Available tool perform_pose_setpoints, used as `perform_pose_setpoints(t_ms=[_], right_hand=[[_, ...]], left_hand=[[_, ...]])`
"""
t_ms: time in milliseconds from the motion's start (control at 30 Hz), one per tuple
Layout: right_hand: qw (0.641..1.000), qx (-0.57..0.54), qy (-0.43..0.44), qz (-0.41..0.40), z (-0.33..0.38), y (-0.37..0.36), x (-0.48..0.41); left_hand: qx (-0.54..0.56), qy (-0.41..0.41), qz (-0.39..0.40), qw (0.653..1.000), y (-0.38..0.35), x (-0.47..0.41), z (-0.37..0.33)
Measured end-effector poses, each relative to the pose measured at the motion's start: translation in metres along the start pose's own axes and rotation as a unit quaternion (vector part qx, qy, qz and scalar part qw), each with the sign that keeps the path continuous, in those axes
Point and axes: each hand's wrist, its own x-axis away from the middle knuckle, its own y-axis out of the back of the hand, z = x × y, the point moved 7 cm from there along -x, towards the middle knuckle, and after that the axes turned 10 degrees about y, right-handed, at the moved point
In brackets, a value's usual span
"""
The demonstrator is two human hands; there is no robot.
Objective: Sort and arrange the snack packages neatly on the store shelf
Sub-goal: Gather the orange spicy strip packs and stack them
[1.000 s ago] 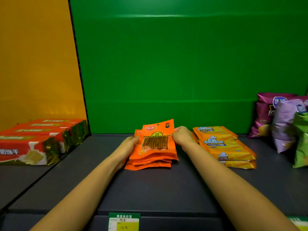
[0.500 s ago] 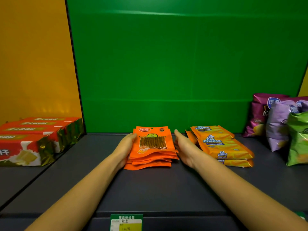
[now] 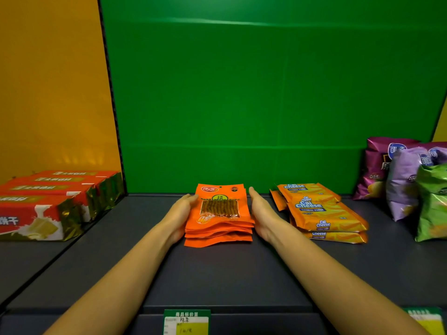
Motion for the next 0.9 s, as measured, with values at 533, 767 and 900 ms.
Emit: perform_pose_setpoints(t_ms=[533, 767, 900], right_hand=[[1.000, -0.008, 0.014, 0.007, -0.011, -0.003, 0.025], [0.998, 0.055, 0.036, 0.022, -0.003, -0.002, 0.037], [0.976, 0.169, 0.139, 0.003, 0.036, 0.033, 0.071]], left_hand=[[0.029, 0.047, 0.010, 0.998, -0.001, 0.018, 0.016], [-0.089, 0.005, -0.030, 0.996, 0.000, 0.032, 0.000], [-0.279, -0.175, -0.130, 0.935, 0.001, 0.063, -0.034]])
